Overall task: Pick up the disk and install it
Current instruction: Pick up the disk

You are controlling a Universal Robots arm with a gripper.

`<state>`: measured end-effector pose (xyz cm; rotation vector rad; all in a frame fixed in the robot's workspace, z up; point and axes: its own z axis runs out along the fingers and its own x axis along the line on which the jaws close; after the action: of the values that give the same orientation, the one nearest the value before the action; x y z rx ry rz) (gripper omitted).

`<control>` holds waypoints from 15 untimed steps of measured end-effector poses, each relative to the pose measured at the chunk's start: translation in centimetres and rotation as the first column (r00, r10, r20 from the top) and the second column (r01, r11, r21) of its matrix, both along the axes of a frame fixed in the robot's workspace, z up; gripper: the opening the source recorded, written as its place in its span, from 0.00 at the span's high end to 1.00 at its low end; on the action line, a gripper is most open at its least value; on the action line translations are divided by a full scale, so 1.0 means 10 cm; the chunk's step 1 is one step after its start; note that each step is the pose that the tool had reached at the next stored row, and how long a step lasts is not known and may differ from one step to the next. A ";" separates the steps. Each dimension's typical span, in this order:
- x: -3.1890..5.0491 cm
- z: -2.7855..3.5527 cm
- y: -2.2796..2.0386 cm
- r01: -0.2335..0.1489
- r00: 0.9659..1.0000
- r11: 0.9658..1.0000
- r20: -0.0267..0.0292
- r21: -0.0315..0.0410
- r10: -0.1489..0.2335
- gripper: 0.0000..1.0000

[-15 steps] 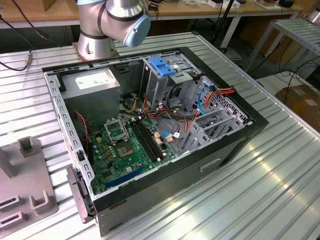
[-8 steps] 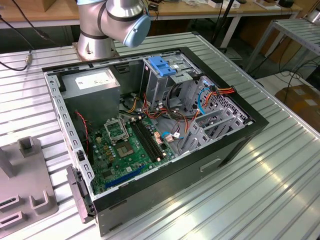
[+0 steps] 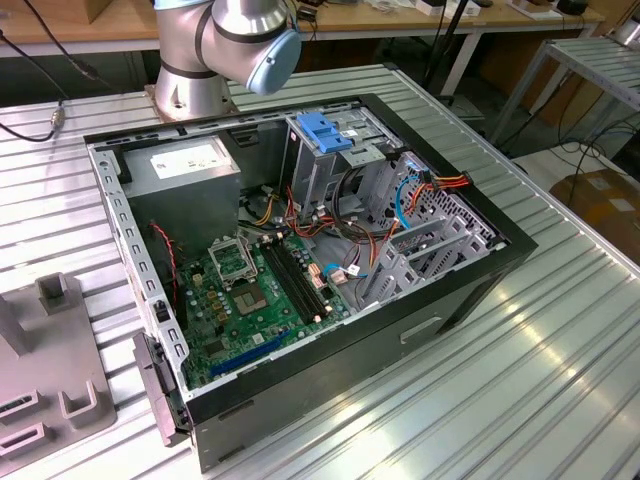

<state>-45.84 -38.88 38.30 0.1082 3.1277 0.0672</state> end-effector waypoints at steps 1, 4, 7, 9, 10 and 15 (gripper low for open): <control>0.000 0.000 0.000 -0.006 1.000 1.000 0.000 0.000 0.006 0.90; 0.000 0.000 0.000 -0.071 0.997 0.997 0.000 0.000 0.071 0.90; 0.000 0.000 0.000 -0.110 0.994 0.994 0.000 0.000 0.110 0.90; 0.000 0.000 0.000 -0.159 0.987 0.987 0.000 0.000 0.159 0.90; 0.000 0.000 0.000 -0.182 0.983 0.983 0.000 0.000 0.182 0.90; 0.000 0.000 0.000 -0.264 0.965 0.965 0.000 0.000 0.264 0.90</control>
<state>-45.84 -38.88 38.30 -0.3093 3.1201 0.0690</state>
